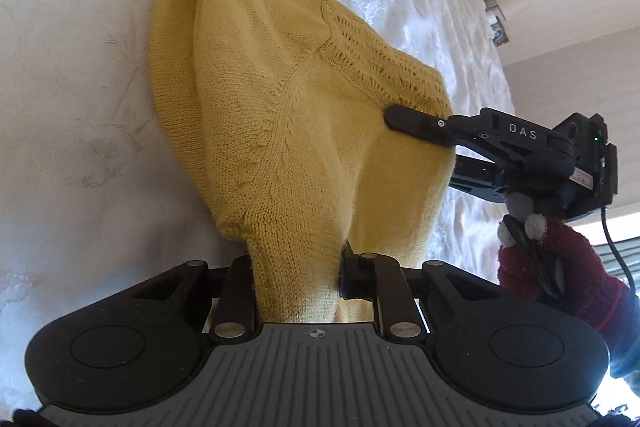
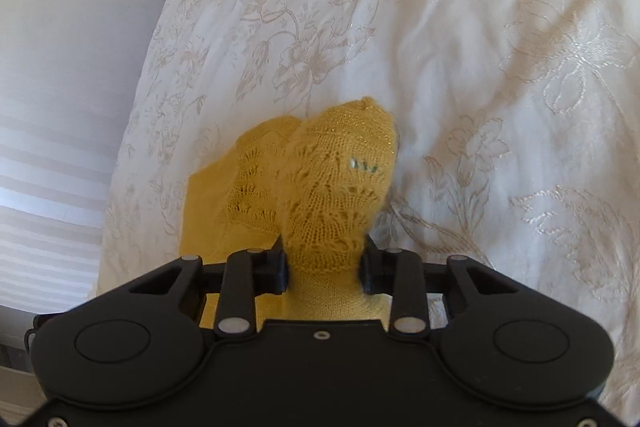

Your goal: Fold small clothes

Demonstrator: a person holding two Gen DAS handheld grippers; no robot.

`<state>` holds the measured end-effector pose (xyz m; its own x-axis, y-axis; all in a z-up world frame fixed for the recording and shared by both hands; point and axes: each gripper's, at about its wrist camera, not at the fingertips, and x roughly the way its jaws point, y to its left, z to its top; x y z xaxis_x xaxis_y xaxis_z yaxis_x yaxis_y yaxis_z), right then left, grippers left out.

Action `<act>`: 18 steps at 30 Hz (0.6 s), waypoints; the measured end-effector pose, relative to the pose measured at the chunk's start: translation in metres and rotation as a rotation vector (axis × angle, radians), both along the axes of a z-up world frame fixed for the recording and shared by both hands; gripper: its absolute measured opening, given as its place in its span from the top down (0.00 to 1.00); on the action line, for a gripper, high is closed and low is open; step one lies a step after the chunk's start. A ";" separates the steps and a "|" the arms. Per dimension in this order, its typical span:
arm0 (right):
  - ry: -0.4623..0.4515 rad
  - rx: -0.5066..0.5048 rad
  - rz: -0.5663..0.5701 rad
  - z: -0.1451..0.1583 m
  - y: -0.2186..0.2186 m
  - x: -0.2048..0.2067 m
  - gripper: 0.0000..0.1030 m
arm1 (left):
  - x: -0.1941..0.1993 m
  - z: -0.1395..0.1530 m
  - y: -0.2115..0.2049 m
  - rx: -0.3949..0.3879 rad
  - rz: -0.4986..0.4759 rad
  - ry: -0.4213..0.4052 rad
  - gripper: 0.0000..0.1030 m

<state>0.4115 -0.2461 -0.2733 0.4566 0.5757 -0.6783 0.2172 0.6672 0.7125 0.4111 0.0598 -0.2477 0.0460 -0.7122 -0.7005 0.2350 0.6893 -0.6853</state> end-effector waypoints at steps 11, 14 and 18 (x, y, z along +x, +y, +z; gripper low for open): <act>0.051 -0.012 -0.046 0.030 -0.033 -0.110 0.59 | -0.104 0.021 -0.050 -0.048 -0.167 0.040 0.84; 0.070 -0.020 -0.029 0.033 -0.046 -0.144 0.59 | -0.138 0.022 -0.067 -0.055 -0.200 0.058 0.84; 0.098 -0.059 -0.007 0.029 -0.064 -0.178 0.55 | -0.179 0.015 -0.086 0.001 -0.224 0.051 0.83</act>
